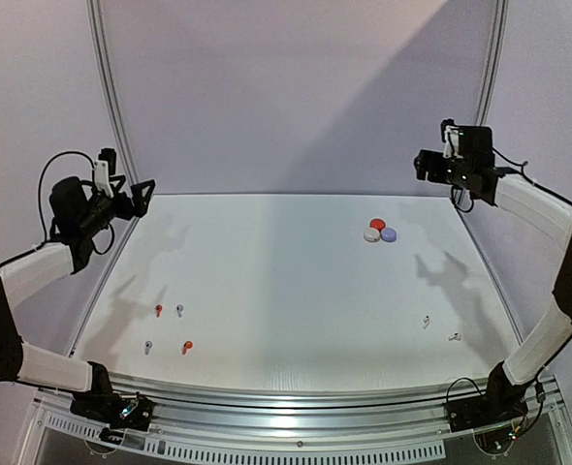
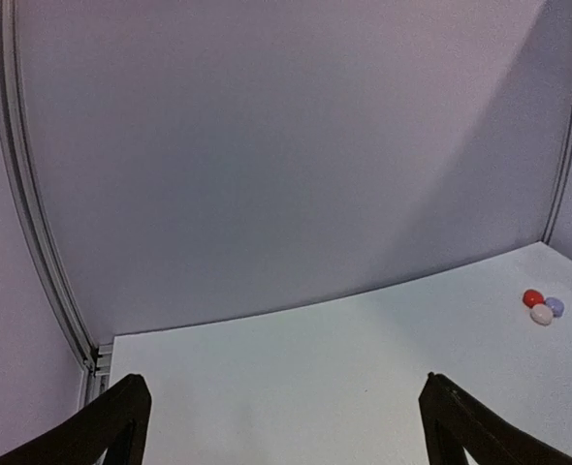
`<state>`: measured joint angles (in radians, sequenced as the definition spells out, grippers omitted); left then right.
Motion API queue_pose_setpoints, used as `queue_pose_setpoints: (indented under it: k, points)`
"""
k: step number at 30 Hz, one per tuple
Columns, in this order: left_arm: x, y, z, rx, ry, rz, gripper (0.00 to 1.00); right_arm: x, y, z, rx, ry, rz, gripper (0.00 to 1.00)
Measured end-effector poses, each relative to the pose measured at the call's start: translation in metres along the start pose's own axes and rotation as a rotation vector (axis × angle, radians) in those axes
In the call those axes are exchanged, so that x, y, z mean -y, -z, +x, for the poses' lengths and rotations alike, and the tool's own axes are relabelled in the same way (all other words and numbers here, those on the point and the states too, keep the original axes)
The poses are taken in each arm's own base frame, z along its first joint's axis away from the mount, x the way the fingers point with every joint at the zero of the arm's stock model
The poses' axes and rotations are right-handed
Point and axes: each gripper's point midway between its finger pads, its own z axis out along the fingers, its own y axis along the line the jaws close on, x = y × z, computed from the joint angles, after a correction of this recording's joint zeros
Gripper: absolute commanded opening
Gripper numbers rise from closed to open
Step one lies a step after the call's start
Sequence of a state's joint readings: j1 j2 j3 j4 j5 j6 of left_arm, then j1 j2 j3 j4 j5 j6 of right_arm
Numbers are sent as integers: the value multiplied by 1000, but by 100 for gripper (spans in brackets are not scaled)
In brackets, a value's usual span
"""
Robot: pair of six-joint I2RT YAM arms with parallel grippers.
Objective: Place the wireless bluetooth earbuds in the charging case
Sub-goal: Pick up the charging case from the corner of the board.
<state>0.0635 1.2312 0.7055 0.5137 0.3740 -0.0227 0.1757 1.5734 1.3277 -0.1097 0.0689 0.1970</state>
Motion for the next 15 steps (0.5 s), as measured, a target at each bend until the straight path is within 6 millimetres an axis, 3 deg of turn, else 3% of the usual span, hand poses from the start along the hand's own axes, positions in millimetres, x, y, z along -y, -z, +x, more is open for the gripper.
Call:
queue_pose_setpoints:
  k: [2, 4, 6, 11, 15]
  points:
    - [-2, -4, -15, -23, 73, -1, 99, -20, -23, 6, -100, 19, -15, 85]
    - [-3, -4, -13, -60, 145, -10, 99, -35, -40, 14, -178, 18, -21, 84]
    - [-6, -1, 5, -130, 241, -44, 99, -47, -57, 28, -245, -6, -20, 83]
    - [-4, 12, 63, -302, 407, -95, 99, -60, -85, 97, -437, -75, 45, 82]
    - [9, 17, 79, -358, 458, -45, 99, -64, -104, 139, -532, -85, 114, 83]
